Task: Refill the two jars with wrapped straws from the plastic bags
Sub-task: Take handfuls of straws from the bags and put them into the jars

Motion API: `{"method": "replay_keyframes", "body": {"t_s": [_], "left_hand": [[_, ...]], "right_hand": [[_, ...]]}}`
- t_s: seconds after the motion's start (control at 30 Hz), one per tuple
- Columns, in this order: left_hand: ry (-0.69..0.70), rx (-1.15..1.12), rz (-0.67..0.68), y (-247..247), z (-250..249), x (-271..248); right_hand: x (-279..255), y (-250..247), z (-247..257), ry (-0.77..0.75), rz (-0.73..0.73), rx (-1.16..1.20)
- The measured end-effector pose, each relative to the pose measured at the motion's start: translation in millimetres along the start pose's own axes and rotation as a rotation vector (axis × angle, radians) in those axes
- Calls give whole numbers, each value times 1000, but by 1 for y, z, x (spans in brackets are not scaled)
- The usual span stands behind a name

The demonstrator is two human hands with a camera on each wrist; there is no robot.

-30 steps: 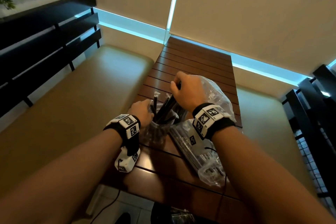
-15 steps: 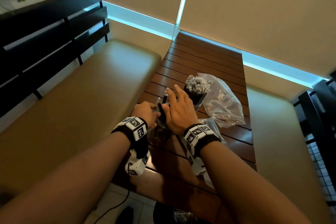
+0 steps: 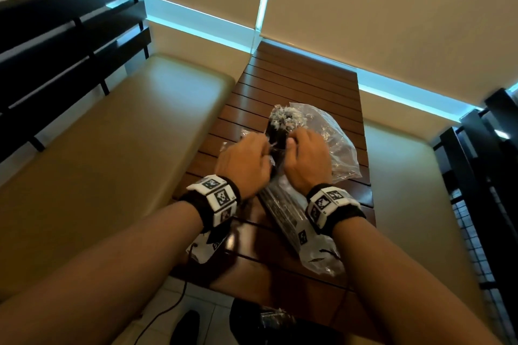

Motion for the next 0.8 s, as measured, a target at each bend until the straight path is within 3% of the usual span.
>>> {"method": "replay_keyframes", "body": {"t_s": [0.1,0.2,0.27,0.37,0.47,0.63,0.8], "left_hand": [[237,-12,139,18,-50,-15],[356,126,462,57,-80,-36],[385,240,638,82,-89,-49],[332,303,740,113,-97,-66],[306,366,744,133,-101,-74],[236,302,725,134,-106,-61],[237,113,650,114,-109,-40]], "right_hand": [[-13,-31,-43,241,75,-40],[-38,-55,-81,400,292,-184],[-56,-66,-97,515,497,-190],[-83,-77,-104,633,815,-214],[-102,-83,-98,525,1046,-354],[-127,-64,-104,387,1042,-356],[-115,-46,-98,360,806,-331]]}}
Point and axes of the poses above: each hand's wrist, its own x-axis towards the middle knuckle, its own y-axis out of the palm, z = x × y, the point moved 2 cm from there along x, towards the middle knuckle, and after that the axes turned 8 degrees about -z, right-handed, at the moved point
